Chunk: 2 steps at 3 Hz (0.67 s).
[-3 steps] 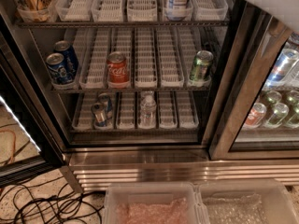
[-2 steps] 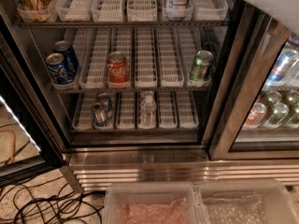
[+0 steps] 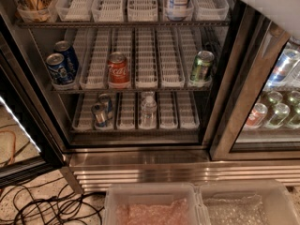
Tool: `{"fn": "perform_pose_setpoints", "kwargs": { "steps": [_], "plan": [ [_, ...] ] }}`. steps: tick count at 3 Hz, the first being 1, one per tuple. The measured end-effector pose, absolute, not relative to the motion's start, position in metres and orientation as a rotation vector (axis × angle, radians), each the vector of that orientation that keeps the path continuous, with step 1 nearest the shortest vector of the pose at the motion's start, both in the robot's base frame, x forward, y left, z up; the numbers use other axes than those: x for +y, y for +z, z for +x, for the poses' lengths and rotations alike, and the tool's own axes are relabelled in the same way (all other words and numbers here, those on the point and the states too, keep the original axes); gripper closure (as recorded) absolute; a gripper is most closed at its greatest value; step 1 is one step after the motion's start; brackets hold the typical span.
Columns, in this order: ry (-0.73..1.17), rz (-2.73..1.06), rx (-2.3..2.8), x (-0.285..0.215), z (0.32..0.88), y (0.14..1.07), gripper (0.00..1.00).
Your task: Pick blue plastic bottle from top shelf of fridge
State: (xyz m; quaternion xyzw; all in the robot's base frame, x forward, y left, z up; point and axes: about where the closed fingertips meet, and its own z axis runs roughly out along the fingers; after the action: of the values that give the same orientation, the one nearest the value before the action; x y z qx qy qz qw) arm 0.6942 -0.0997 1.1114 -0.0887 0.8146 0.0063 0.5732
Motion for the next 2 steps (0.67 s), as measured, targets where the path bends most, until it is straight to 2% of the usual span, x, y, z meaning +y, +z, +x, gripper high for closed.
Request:
{"fn": "perform_pose_setpoints", "kwargs": {
  "steps": [1,2],
  "plan": [
    [0.021,-0.181,1.898,-0.1000,0.7033,1.1153,0.25],
    [0.026,-0.157,1.899,-0.1023,0.7101,1.1141,0.19]
  ]
}}
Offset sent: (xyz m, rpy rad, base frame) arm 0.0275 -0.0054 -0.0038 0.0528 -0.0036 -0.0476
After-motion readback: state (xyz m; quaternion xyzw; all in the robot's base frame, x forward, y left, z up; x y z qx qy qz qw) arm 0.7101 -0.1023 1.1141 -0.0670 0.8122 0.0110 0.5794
